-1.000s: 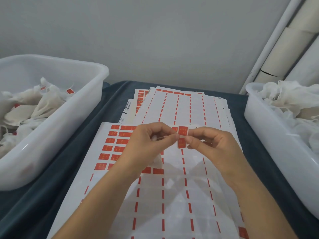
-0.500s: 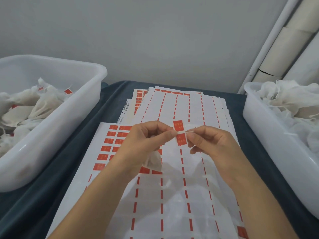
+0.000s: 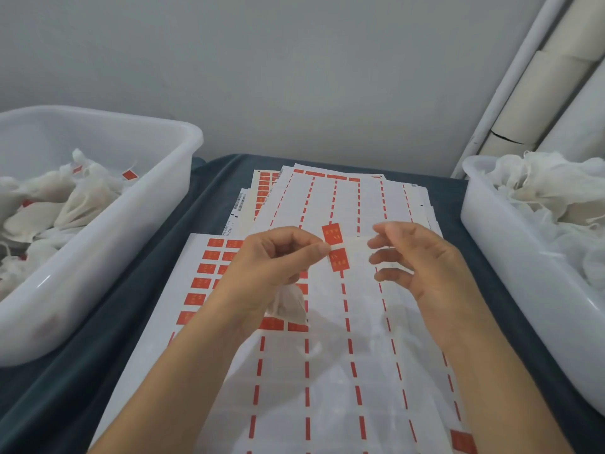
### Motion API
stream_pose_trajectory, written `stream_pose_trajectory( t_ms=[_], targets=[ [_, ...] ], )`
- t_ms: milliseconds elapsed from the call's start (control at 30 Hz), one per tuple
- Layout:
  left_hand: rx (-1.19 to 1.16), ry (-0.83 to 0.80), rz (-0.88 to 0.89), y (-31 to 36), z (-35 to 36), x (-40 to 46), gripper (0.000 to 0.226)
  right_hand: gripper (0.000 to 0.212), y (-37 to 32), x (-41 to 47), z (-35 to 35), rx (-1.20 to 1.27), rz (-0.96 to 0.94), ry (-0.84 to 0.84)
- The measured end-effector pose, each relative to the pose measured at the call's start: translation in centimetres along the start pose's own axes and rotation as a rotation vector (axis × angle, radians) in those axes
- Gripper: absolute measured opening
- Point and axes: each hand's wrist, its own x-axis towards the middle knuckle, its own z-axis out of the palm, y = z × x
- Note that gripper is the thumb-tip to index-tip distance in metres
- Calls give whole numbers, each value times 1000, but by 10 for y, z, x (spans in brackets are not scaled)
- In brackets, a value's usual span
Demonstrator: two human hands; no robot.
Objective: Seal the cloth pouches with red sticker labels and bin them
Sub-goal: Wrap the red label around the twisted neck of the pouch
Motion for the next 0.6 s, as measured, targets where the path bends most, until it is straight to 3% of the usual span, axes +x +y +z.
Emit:
stream_pose_trajectory(
  t_ms=[67,167,400,600],
  targets=[
    [6,-16,9,0,1,-1,22,33,-2,-2,4,-27,21,-87],
    [29,-41,34,-1,4,-1,23,28,0,-7,11,-63,14,-121],
    [73,-38,78,-5,6,1,20,20,0,-8,11,-66,-3,-59],
    [224,83,179,-7,8,2,12,21,1,-7,5,-127,17,43]
  ],
)
